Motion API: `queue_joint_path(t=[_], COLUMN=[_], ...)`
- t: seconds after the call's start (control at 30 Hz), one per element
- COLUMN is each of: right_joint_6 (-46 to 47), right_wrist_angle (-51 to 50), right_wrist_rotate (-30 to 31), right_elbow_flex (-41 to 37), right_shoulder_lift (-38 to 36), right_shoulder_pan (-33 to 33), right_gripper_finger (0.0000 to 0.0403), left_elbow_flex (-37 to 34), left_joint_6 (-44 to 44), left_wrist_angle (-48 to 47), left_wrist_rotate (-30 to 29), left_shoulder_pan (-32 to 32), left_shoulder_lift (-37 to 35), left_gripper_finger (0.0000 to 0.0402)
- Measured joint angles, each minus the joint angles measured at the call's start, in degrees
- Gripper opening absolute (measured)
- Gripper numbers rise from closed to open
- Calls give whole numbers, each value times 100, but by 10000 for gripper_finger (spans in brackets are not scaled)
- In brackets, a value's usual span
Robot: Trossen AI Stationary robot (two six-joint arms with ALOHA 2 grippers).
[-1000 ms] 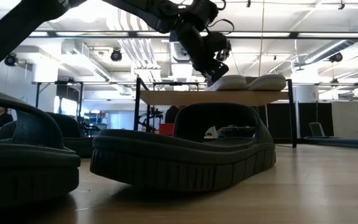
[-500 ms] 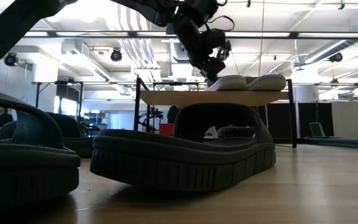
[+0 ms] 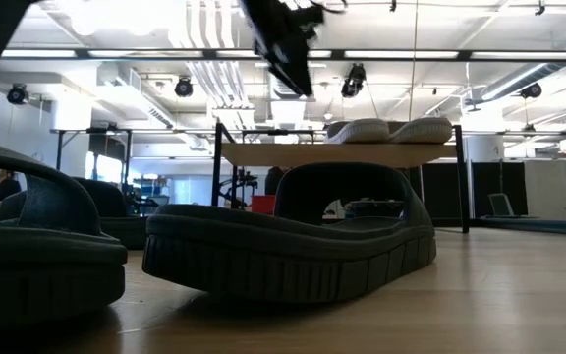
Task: Pick and place slides into the shelf
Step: Put the black slide under the shelf
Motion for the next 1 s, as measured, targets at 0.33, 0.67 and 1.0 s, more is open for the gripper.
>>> queue_joint_path(t=[0.33,0.67,1.0], right_joint_6=[457,908,-107], right_wrist_angle=[-2,31,908], right_wrist_rotate=[-1795,-1241,-1779], right_elbow_flex=[-1258,-2236,-2869], right_shoulder_lift=[-7,2,240], right_shoulder_pan=[36,-493,-1854], right_gripper_finger=[214,206,140], left_elbow_flex=[-1493,-3898,-4825], left_joint_6=[-490,-2467,-3528], left_wrist_angle=[-394,686,1441], left_wrist_rotate=[1455,1595,1689], left_shoulder_pan=[-430,-472,-539], left_shoulder_lift=[-1514,-3392,-4726], left_gripper_finger=[217,217,217])
